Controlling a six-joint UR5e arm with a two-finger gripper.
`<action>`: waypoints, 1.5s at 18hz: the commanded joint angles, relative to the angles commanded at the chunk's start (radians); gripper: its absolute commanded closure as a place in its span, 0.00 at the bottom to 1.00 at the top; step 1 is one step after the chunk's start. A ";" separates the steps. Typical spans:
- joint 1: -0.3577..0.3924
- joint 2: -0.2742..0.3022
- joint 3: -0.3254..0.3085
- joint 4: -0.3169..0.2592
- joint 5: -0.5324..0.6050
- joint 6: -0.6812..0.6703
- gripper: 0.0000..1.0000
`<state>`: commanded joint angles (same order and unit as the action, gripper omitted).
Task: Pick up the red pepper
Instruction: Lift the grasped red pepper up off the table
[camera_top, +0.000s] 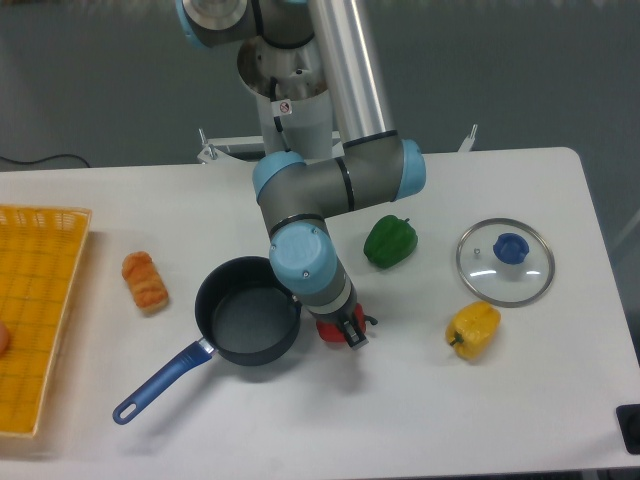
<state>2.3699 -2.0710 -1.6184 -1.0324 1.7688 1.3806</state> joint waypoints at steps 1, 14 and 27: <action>0.008 0.005 -0.002 -0.002 -0.012 0.002 0.32; 0.098 0.106 0.009 -0.081 -0.091 -0.008 0.32; 0.135 0.129 0.008 -0.081 -0.158 -0.008 0.32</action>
<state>2.5050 -1.9420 -1.6107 -1.1137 1.6107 1.3729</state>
